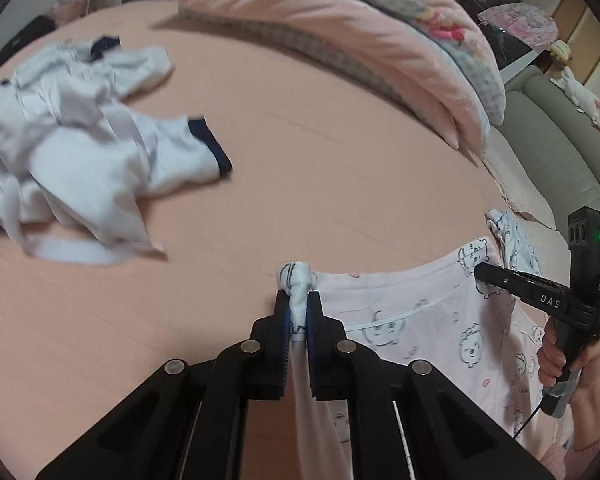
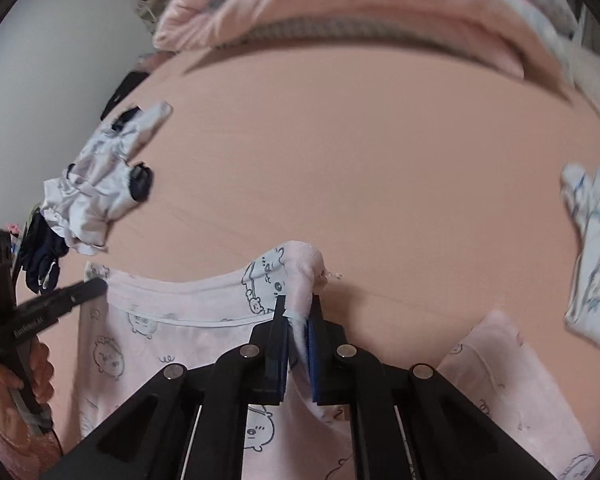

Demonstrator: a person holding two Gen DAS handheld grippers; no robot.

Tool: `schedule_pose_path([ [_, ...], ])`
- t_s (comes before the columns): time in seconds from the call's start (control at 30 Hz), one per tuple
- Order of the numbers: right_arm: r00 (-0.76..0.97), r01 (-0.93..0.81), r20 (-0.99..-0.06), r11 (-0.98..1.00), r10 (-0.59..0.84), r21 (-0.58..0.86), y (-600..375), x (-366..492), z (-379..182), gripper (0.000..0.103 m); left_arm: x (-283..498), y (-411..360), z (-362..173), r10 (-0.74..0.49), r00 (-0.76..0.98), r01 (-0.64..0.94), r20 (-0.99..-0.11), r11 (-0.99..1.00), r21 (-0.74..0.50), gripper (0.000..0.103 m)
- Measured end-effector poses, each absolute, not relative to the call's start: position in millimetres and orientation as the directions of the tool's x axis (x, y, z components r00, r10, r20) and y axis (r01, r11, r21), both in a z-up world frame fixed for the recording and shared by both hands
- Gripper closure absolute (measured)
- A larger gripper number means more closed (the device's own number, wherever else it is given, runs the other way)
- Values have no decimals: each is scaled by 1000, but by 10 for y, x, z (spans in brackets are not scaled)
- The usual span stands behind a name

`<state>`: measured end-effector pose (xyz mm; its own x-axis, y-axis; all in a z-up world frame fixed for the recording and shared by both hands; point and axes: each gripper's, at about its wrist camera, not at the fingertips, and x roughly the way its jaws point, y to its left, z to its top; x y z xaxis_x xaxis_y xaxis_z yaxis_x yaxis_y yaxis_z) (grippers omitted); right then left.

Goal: Fold clothes

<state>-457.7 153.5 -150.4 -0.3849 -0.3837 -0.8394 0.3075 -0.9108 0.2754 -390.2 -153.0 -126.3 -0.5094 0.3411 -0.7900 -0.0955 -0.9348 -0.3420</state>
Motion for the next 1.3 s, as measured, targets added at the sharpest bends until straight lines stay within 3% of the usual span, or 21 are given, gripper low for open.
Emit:
schedule_pose_path([
  [0.17, -300, 259, -878, -918, -373, 301, 1518, -4839, -1902, 97, -4002, -1565, -1732, 323, -432, -64, -842, -942, -328, 94],
  [0.37, -348, 211, -829, -898, -438, 386, 1551, -4788, -1651, 88, -3957, -1819, -1265, 286, -511, -22, -811, -947, -320, 85],
  [0.47, -415, 167, -791, -892, -450, 420, 1654, -4628, -1413, 87, -3851, -1766, -1144, 318, -506, -115, -801, -946, -303, 84],
  [0.57, -488, 193, -779, -919, -395, 344, 1578, -4432, -1163, 87, -3832, -1486, -1184, 369, -454, -217, -811, -929, -300, 84],
  [0.67, -371, 318, -824, -892, -429, 322, 1205, -4378, -1207, 87, -3764, -1242, -1309, 428, -366, -314, -826, -892, -324, 84],
  [0.8, -253, 410, -896, -879, -364, 241, 788, -4317, -1533, 87, -3774, -1143, -1539, 351, -314, -329, -882, -912, -246, 84],
  [0.97, -289, 366, -915, -916, -280, 165, 840, -4399, -1657, 87, -3844, -1586, -1401, 163, -455, -117, -875, -985, -123, 85],
  [1.13, -328, 325, -894, -925, -306, 197, 1006, -4470, -1455, 87, -3692, -1294, -1347, 353, -418, -310, -837, -921, -234, 84],
  [1.23, -237, 312, -935, -932, -265, 186, 989, -4561, -1679, 87, -3646, -1003, -1576, 214, -390, -381, -896, -923, -55, 84],
  [1.3, -238, 292, -936, -938, -259, 185, 1005, -4567, -1703, 87, -3553, -1026, -1451, 171, -422, -356, -890, -935, -11, 83],
])
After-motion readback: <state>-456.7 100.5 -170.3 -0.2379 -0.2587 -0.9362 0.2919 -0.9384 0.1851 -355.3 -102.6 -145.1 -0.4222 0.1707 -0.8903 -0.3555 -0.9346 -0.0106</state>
